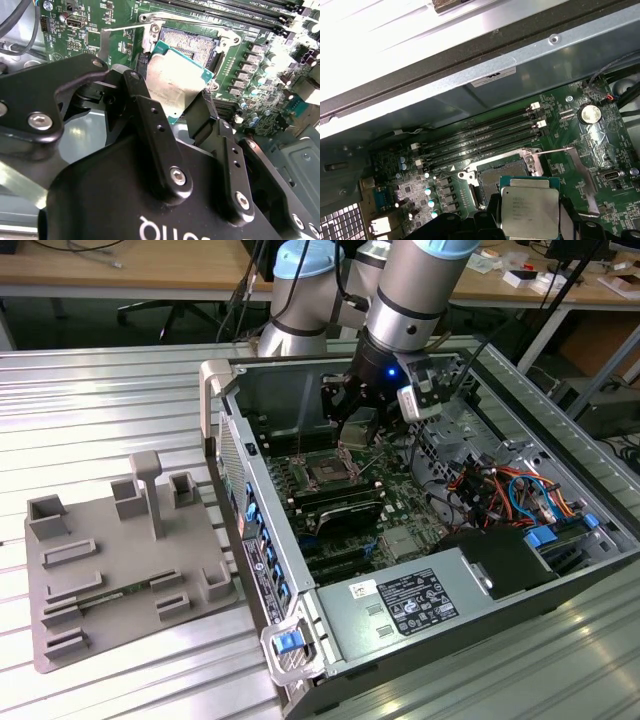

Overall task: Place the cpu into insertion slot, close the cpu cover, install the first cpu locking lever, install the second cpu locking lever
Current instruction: 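Place the cpu into insertion slot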

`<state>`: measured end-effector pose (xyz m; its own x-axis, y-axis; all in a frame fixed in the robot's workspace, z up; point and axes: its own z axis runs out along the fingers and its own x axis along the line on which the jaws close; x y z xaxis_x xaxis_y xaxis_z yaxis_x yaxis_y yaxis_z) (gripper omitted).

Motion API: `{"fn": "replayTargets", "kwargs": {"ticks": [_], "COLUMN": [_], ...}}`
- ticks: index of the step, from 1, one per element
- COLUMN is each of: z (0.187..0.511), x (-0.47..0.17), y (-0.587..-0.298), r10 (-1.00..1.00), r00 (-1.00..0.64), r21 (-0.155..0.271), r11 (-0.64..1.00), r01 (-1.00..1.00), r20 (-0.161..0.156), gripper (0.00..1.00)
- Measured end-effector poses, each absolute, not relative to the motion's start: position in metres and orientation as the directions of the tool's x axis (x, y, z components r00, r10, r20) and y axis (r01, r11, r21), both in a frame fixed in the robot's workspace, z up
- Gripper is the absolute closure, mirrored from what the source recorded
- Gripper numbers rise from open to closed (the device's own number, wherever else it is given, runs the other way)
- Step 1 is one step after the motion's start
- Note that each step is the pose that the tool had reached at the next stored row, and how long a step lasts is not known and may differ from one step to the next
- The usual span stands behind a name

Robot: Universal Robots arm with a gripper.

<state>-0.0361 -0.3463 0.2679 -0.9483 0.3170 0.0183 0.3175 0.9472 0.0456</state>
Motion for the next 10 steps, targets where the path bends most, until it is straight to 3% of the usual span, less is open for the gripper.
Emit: {"fn": "replayTargets", "kwargs": {"ticks": [10], "z": [0.2678], "x": [-0.0361], "y": [-0.3463], "r10": [0.332], "r00": [-0.943], "r21": [0.046], "r11": [0.942], "r01": [0.333], "r20": [0.018], "gripper": [0.45]}}
